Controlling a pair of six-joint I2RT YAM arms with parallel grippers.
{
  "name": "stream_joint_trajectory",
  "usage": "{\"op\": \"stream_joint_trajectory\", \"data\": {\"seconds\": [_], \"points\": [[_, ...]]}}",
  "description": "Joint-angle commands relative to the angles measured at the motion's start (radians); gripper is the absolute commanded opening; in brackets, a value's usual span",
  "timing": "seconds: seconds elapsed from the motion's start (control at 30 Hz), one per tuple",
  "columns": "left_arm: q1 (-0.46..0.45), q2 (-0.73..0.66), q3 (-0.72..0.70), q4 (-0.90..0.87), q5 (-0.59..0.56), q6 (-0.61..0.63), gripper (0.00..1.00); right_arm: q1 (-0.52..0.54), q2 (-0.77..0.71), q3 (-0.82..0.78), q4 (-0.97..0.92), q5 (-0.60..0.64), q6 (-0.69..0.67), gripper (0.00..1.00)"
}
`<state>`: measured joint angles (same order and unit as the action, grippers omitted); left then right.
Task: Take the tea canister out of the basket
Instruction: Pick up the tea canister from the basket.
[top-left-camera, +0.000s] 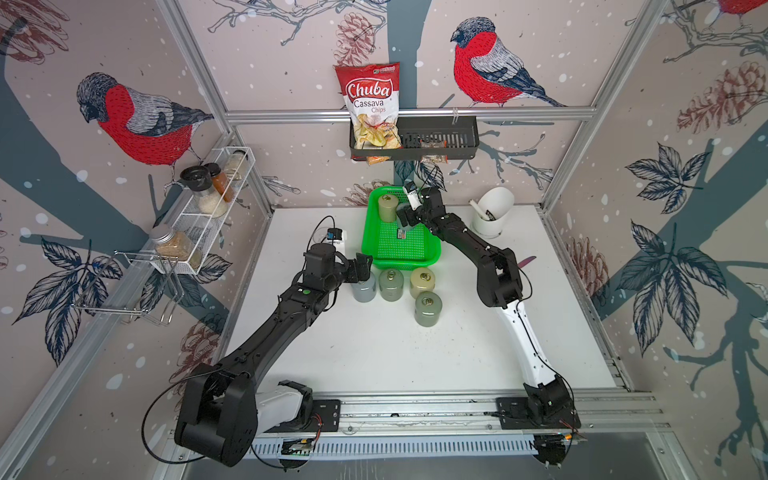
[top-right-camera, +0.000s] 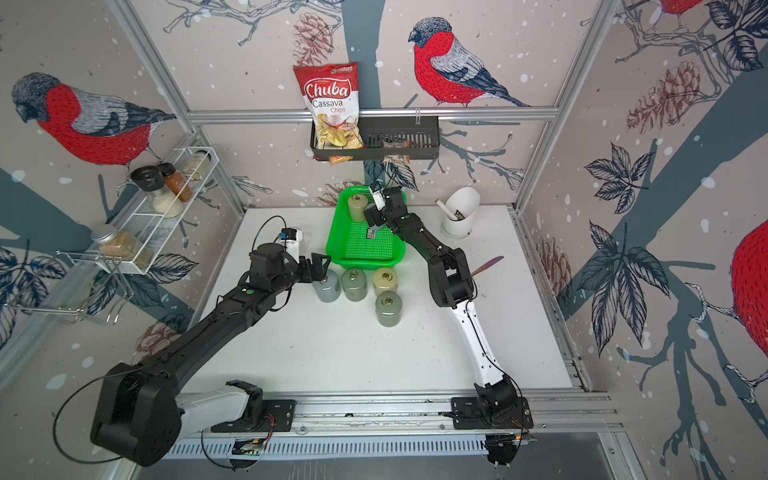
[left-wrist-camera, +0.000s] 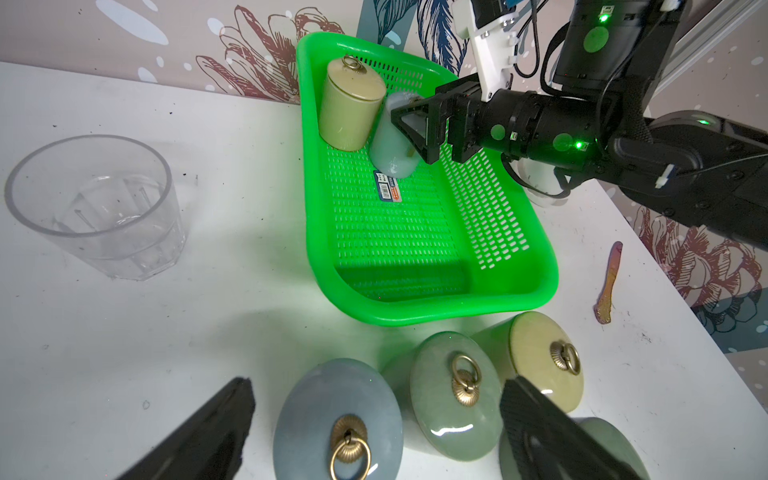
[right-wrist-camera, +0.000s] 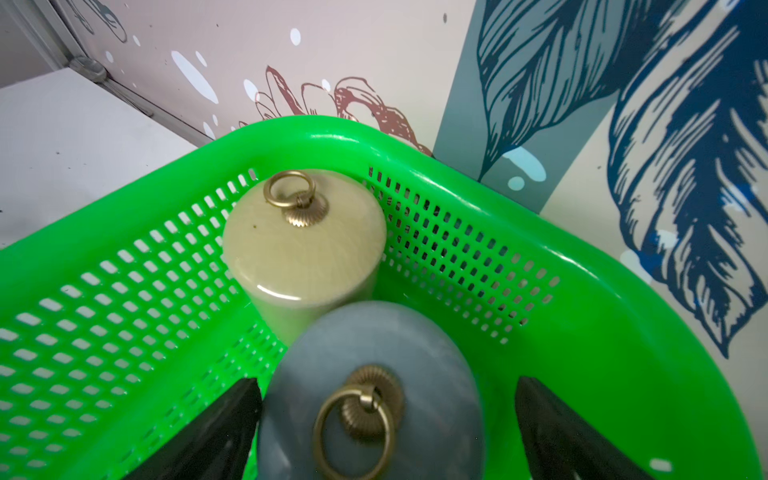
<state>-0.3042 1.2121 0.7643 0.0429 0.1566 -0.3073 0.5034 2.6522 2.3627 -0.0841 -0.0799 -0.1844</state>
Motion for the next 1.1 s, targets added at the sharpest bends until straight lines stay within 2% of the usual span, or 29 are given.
{"op": "stream_joint_trajectory", "data": {"seconds": [0.0, 0.13, 0.37, 0.53, 0.7, 0.83, 1.07], "points": [[0.004, 0.006, 0.007, 0.028, 0.01, 0.002, 0.97, 0.006, 0.014, 0.013, -0.012, -0.007, -0.01, 1.0], [0.003, 0.01, 0.007, 0.032, 0.01, 0.003, 0.97, 0.021, 0.023, 0.012, -0.046, -0.006, -0.054, 1.0], [0.003, 0.007, 0.006, 0.028, 0.009, 0.004, 0.97, 0.023, 0.028, 0.008, -0.055, -0.011, -0.047, 1.0], [0.003, -0.004, 0.004, 0.027, 0.008, 0.005, 0.97, 0.025, 0.028, 0.007, -0.023, -0.015, -0.041, 0.94], [0.003, -0.007, 0.004, 0.021, 0.006, 0.009, 0.97, 0.026, 0.035, 0.01, 0.024, -0.015, -0.03, 0.99], [0.005, -0.006, 0.009, 0.016, 0.004, 0.012, 0.97, 0.022, 0.055, 0.032, 0.034, -0.023, -0.007, 0.99], [0.01, -0.002, 0.015, 0.017, 0.009, 0.013, 0.97, 0.022, 0.063, 0.033, 0.041, -0.027, -0.011, 0.89]]}}
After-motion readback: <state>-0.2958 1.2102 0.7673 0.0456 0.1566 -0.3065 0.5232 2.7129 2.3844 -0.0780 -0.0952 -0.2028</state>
